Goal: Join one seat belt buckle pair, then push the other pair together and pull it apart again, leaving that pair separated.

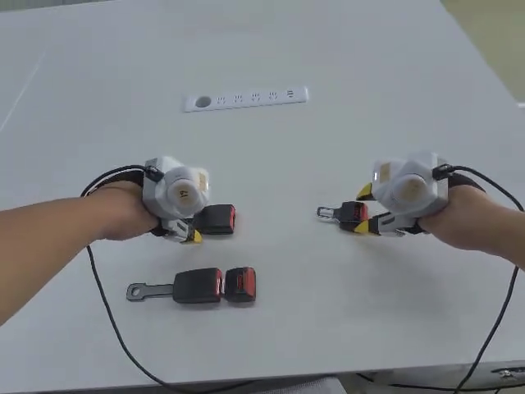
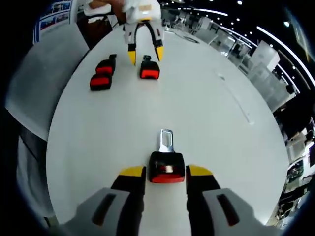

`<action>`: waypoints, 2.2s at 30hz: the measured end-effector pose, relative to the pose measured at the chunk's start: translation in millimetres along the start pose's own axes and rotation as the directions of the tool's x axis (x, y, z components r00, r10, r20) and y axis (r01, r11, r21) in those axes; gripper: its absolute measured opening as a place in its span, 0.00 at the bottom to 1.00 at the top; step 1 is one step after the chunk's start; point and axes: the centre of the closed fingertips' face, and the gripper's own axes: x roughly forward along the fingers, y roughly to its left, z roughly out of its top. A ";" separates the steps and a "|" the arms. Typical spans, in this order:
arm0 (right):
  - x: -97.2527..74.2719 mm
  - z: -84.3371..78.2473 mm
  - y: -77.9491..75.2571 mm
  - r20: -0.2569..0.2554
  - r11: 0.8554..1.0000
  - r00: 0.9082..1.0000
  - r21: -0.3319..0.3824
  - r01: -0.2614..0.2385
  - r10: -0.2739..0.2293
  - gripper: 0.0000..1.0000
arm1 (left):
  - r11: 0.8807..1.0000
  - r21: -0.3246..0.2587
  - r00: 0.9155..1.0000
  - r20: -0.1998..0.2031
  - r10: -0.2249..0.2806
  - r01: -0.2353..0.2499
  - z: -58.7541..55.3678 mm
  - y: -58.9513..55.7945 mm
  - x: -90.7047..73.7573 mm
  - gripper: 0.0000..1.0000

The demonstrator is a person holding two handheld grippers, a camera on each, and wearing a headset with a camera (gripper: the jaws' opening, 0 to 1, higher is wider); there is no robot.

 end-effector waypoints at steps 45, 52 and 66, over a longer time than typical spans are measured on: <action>-103.2 13.5 99.6 0.176 0.849 0.953 0.514 0.123 -0.245 1.00 | 0.794 -0.586 0.946 0.136 0.294 -0.162 -94.5 -123.7 -149.3 1.00; -104.7 16.6 104.5 0.179 0.845 0.949 0.518 0.132 -0.258 1.00 | 0.769 -0.617 0.931 0.159 0.328 -0.166 -87.9 -120.2 -153.5 1.00; -98.1 20.3 109.9 0.191 0.819 0.944 0.560 0.121 -0.270 1.00 | 0.747 -0.640 0.926 0.147 0.348 -0.179 -93.1 -130.9 -153.9 1.00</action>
